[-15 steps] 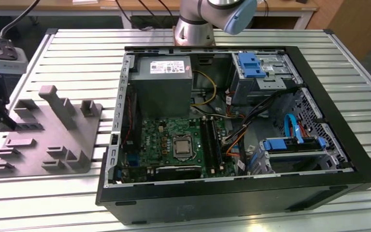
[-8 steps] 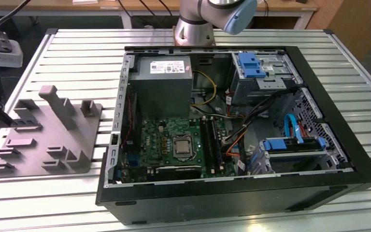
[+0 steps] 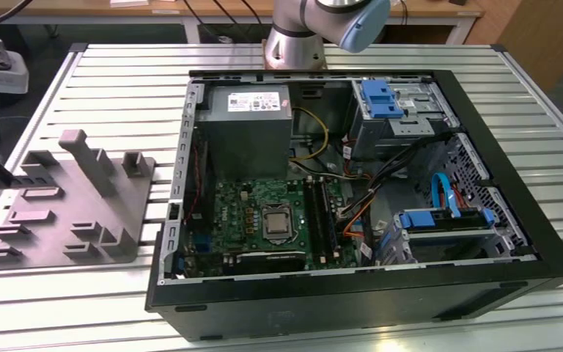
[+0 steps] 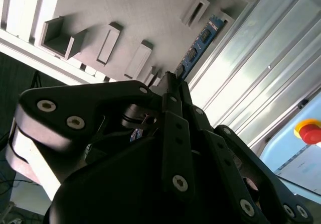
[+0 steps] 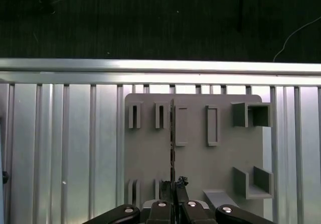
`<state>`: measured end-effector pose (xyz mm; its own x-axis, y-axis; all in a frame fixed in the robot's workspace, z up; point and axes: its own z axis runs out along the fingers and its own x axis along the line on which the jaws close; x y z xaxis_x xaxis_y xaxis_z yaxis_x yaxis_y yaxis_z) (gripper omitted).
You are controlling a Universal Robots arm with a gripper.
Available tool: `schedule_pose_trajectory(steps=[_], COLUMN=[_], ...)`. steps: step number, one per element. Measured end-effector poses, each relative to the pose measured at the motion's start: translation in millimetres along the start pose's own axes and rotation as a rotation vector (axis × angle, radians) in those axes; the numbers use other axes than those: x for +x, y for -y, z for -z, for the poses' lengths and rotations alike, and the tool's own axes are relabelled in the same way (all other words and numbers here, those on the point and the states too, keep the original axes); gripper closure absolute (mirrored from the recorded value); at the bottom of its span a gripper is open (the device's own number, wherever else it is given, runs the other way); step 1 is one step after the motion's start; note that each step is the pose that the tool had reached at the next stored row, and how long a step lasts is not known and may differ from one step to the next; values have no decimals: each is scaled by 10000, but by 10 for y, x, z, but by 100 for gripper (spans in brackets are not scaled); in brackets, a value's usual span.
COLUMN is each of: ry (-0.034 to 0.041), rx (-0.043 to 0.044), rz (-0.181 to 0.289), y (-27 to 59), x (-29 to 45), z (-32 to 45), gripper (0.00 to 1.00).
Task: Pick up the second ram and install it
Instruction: 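Pick up the second ram and move it above second insertion slot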
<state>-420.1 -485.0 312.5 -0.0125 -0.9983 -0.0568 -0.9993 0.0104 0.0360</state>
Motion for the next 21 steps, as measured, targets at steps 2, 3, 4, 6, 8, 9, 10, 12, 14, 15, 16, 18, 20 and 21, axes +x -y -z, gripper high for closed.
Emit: schedule_pose_trajectory(steps=[2, 3, 4, 6, 8, 9, 10, 12, 14, 15, 16, 18, 20, 21], ry=[0, 0, 1, 1, 0, 1, 1, 2, 3, 3, 4, 5, 6, 8], rx=[-2, -1, 0, -1, -2, -1, -1, -1, -1, -1, -1, 0, -1, -1], rz=[0, 0, 0, 0, 0, 0, 0, 0, 0, 0, 0, 0, 1, 1], y=[-1, -1, -1, -2, -3, -4, -4, -5, -6, -6, -7, -7, -8, -9], x=[-1, -2, -2, -4, -5, -6, -6, -8, -9, -10, -10, -12, -13, -14], z=[20, 29, 40, 63, 90, 102, 113, 135, 158, 169, 180, 203, 227, 237], gripper=[86, 86, 86, 86, 86, 86, 86, 86, 86, 86, 86, 86, 86, 86])
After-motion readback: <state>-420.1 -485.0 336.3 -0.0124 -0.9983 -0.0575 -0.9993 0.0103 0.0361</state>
